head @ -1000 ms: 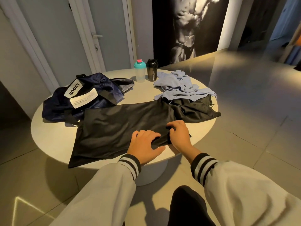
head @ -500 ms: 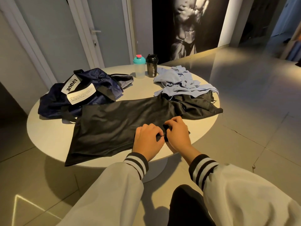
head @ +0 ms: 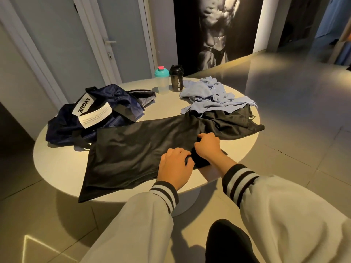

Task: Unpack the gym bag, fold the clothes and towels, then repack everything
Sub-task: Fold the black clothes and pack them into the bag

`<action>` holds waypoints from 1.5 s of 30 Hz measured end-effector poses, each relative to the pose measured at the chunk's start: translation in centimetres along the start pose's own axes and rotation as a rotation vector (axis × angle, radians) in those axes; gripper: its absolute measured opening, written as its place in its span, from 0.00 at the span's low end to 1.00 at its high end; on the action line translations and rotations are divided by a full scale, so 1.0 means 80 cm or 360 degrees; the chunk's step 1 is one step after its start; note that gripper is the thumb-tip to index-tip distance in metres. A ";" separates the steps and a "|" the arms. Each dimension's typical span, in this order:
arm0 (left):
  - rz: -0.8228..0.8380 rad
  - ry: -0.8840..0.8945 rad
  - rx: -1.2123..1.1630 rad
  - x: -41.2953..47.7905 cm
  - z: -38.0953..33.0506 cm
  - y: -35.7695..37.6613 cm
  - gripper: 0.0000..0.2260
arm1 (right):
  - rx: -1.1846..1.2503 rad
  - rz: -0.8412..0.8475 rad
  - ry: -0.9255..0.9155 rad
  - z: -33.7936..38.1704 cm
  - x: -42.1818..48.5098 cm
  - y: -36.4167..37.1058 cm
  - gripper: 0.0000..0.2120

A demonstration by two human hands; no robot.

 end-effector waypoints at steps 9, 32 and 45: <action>0.0008 -0.0060 0.0068 -0.001 0.002 0.001 0.16 | -0.0056 -0.0362 -0.0130 0.009 -0.035 0.007 0.19; -0.0059 -0.0208 -0.0152 0.028 -0.013 0.021 0.17 | 0.0631 0.0085 0.0270 -0.008 -0.010 -0.012 0.18; -0.0074 -0.0181 -0.0208 0.026 -0.013 0.019 0.16 | 0.0309 -0.0007 0.0261 -0.003 -0.005 -0.013 0.23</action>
Point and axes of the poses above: each hand's wrist, its own x-axis towards the middle knuckle, its own y-axis out of the palm, z = x × y, the point moved 6 cm from there along x, towards the middle knuckle, and after that the axes turned 10 degrees about -x, right-handed, at the moved point
